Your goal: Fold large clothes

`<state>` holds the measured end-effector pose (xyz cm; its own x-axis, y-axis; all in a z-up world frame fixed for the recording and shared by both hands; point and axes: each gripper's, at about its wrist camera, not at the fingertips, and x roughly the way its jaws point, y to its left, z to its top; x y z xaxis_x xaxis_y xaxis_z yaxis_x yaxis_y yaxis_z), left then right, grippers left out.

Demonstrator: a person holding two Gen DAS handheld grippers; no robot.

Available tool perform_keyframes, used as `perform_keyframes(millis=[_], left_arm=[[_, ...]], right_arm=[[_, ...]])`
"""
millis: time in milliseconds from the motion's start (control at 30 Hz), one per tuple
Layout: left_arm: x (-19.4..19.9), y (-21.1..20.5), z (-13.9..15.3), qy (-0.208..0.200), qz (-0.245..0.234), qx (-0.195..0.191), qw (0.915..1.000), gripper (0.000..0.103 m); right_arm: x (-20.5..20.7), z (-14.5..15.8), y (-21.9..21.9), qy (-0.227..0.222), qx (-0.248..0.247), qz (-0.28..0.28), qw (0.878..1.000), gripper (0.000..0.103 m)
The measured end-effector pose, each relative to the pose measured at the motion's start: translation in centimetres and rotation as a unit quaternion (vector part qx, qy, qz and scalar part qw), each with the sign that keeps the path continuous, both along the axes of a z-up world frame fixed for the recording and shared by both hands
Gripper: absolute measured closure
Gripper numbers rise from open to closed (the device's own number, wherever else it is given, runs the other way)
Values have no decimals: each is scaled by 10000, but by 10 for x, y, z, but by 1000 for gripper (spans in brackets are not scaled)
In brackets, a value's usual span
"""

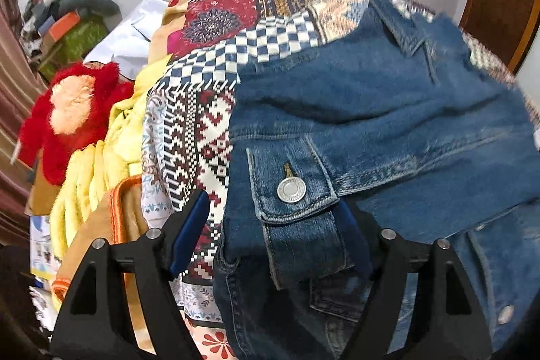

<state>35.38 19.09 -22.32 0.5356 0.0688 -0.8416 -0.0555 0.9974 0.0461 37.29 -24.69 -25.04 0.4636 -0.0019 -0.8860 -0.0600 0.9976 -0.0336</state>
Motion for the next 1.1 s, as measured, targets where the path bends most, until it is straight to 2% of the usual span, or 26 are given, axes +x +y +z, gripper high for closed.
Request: perform_keyframes(millis=[100, 267, 467, 567, 767, 867, 967, 1033, 1100], left_arm=[[6, 1, 12, -27, -42, -160, 9999, 27], [9, 2, 22, 84, -370, -378, 9986, 25], [10, 32, 34, -93, -30, -631, 9980, 20], [30, 46, 28, -39, 227, -586, 9980, 20], [80, 56, -8, 353, 308, -881, 9950, 20], [99, 57, -31, 624, 320, -1014, 9924, 28], [111, 56, -48, 782, 210, -1194, 9895, 38], [116, 52, -52, 753, 154, -1178, 9901, 46], [119, 50, -53, 628, 157, -1244, 9901, 58]], right_arm=[[0, 8, -3, -18, 366, 0, 9993, 20], [5, 25, -5, -40, 788, 35, 9969, 20], [19, 39, -5, -197, 997, 69, 9948, 20], [32, 37, -3, -189, 1072, 39, 9940, 20], [58, 15, -1, 40, 1293, 7, 9916, 20], [73, -1, -2, 215, 1374, -93, 9902, 21], [85, -15, 2, 386, 1487, -24, 9881, 28], [93, -23, 5, 489, 1545, 39, 9868, 37], [102, -32, 10, 498, 1558, 4, 9865, 39]])
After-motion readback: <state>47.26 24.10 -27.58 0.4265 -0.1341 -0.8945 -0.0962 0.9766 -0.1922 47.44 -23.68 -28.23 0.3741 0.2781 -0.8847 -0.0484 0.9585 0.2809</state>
